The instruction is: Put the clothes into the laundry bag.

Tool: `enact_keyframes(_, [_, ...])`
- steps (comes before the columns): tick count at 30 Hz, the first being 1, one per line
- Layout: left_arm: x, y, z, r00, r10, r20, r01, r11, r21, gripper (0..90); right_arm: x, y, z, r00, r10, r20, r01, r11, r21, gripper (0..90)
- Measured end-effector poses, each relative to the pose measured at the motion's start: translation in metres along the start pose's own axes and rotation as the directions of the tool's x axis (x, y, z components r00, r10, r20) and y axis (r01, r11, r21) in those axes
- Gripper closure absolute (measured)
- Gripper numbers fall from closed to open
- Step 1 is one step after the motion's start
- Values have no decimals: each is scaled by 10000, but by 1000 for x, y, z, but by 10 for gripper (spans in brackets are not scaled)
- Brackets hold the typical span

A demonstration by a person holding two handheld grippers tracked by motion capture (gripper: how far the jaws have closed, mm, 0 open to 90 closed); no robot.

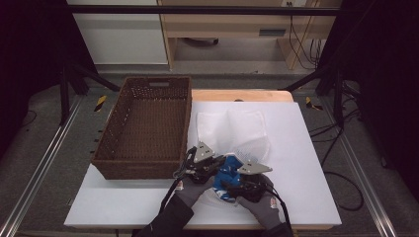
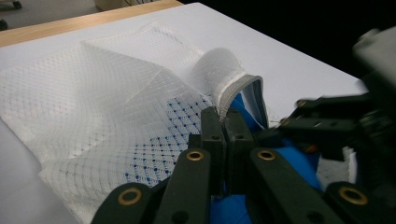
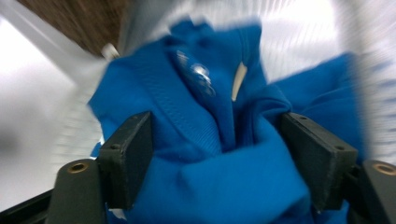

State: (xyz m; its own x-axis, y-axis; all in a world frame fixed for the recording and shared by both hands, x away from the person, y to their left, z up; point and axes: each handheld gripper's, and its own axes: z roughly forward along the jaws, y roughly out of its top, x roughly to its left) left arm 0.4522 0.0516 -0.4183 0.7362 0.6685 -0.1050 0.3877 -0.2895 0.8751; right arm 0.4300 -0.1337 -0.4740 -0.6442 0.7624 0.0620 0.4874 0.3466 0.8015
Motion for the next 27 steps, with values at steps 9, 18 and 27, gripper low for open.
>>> enact_keyframes(9, [-2, 1, -5, 9999, 46, 89, -45, 9999, -111, 890, -2, 9, 4, 9991, 424, -13, -424, 9991, 48, 771])
enact_keyframes(18, [-7, 1, -7, 9995, 184, 248, -181, 9997, -136, 889, -16, 25, 28, 9724, 729, 2217, -628, 9966, -526, 698])
enact_keyframes(27, [0, -4, -4, 9999, -17, 126, 17, 10000, -1, 889, -19, 24, -1, 9912, 822, 1034, -706, 9913, -1107, 453])
